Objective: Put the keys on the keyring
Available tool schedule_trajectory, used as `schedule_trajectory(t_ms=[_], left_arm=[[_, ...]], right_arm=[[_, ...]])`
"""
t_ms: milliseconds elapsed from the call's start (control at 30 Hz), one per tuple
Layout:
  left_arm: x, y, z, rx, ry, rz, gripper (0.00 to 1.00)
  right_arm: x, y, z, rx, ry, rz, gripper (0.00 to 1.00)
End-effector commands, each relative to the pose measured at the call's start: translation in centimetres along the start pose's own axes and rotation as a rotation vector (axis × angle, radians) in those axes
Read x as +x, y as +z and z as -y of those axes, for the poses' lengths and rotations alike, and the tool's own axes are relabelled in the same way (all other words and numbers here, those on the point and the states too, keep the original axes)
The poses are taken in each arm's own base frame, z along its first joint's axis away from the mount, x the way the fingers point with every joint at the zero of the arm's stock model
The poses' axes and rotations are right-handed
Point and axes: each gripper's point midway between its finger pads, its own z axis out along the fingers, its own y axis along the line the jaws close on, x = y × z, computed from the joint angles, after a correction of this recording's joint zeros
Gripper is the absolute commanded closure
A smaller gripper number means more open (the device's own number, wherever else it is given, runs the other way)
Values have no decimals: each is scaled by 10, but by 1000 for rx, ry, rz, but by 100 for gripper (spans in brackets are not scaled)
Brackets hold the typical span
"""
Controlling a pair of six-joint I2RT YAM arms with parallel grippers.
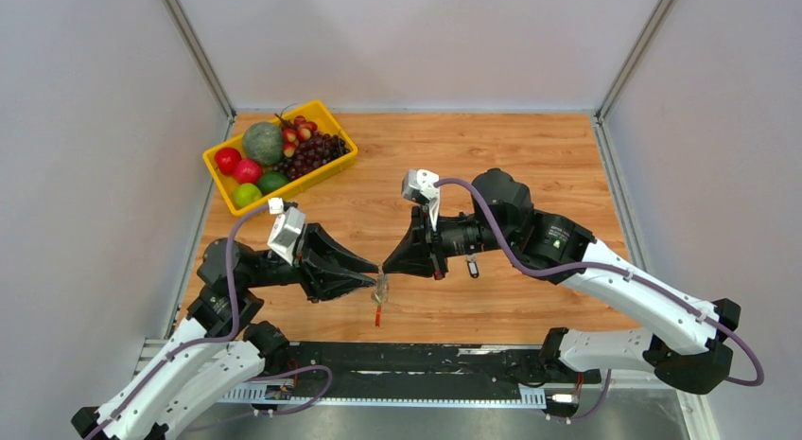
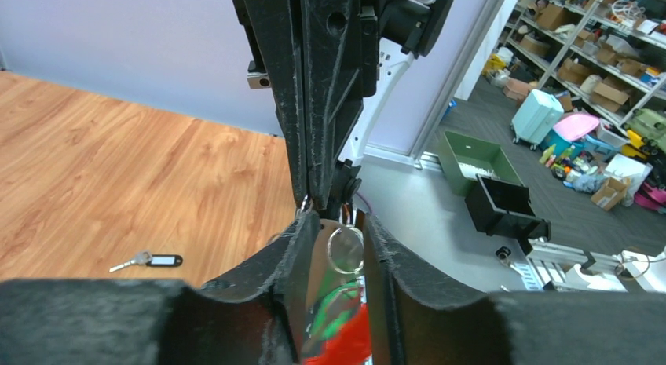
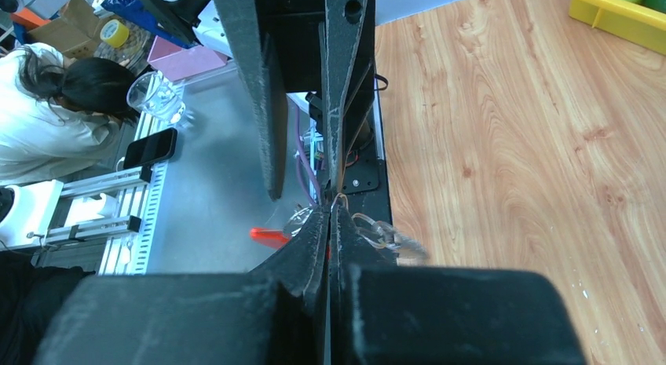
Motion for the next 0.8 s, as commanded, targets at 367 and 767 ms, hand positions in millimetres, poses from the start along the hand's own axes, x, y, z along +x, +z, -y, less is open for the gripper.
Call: schedule_trajectory(t_ms=[367,767], left_arm=[[-20,-2,2,-36,73,63,23],[-18,2,7,27,69,60,37]], right_arm=[[-20,-5,-18,-67,-39,30,100],[-35,-2,-16,-52,-41,58,100]])
